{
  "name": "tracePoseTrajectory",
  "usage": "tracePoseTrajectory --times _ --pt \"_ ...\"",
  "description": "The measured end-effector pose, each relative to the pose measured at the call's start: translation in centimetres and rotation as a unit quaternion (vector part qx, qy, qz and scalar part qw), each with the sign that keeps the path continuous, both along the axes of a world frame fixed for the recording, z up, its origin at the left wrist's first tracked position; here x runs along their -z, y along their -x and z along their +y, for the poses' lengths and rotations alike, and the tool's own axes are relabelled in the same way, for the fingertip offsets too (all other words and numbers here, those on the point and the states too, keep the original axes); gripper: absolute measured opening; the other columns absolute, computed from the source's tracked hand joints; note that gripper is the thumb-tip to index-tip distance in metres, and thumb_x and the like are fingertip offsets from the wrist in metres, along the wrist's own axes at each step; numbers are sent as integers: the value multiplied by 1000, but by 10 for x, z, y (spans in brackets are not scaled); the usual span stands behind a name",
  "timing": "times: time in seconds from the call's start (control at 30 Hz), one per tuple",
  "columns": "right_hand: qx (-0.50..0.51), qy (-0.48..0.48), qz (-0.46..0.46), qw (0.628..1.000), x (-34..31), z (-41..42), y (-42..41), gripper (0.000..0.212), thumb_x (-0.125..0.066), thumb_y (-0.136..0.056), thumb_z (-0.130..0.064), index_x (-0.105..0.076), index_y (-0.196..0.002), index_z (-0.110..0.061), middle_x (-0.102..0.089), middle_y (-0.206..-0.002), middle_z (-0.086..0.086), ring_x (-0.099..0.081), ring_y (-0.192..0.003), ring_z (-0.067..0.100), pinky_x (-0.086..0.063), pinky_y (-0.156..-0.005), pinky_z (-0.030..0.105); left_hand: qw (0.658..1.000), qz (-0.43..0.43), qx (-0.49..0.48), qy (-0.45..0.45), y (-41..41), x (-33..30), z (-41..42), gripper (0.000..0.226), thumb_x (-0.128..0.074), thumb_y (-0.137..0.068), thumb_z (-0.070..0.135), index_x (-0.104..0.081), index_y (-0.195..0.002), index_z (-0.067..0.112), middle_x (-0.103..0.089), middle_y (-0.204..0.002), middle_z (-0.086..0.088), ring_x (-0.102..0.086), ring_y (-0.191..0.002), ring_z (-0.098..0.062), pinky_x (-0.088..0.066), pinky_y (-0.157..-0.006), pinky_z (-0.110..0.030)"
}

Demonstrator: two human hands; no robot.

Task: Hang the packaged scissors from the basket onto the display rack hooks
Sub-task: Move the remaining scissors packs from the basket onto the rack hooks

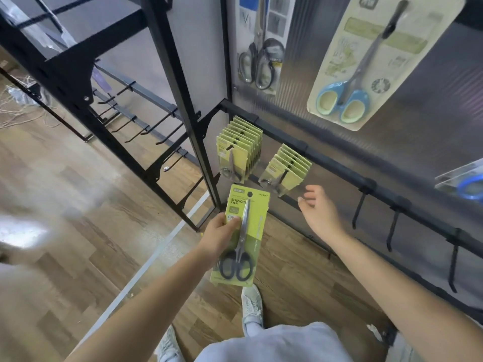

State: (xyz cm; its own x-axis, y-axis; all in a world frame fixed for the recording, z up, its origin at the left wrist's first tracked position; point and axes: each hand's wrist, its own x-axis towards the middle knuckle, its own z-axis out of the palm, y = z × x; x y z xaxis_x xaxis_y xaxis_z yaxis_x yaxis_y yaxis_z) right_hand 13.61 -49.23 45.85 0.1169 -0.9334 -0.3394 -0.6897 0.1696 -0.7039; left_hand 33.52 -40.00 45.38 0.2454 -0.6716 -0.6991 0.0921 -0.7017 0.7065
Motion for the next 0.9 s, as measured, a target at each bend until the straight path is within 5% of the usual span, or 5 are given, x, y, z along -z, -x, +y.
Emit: tracePoseTrajectory --times 0.13,0.27,0.5,0.67,0.9 --pt "-85 -16 -41 995 -23 0 -7 47 -49 -96 -34 -41 -137 -14 -50 -131 1 -50 -112 11 -37 -89 23 999 -7 51 17 13 -6 -5 25 -52 -95 26 -59 -112 9 -68 -109 -9 -65 -97 -24 -52 -87 -37" --pt "-113 -27 -33 993 -29 -2 -14 38 -51 -95 -35 -49 -127 -15 -55 -119 -1 -53 -107 13 -41 -88 26 995 4 79 55 23 -12 -10 11 -51 -96 22 -58 -99 14 -65 -94 1 -61 -79 -10 -50 -69 -21" --pt "-104 -60 -75 990 -24 -7 -12 3 -54 -94 -18 -54 -96 -16 -62 -106 10 -60 -89 18 -50 -59 21 996 65 50 43 26 -1 1 12 -56 -94 18 -57 -102 9 -66 -89 0 -64 -69 -6 -51 -56 -16" --pt "-82 -6 -30 996 -27 -15 -12 3 -56 -93 -21 -55 -93 -18 -63 -97 2 -59 -90 20 -49 -77 33 998 7 62 17 17 24 10 11 -59 -92 19 -55 -89 9 -61 -81 -2 -56 -70 -11 -46 -62 -12" --pt "-71 143 49 986 -24 -14 -17 14 -59 -91 -23 -63 -98 -12 -53 -87 -7 -46 -70 -1 -34 -59 6 999 -14 39 29 11 44 -10 26 -62 -89 31 -63 -91 6 -63 -76 1 -56 -69 -10 -42 -63 -20"
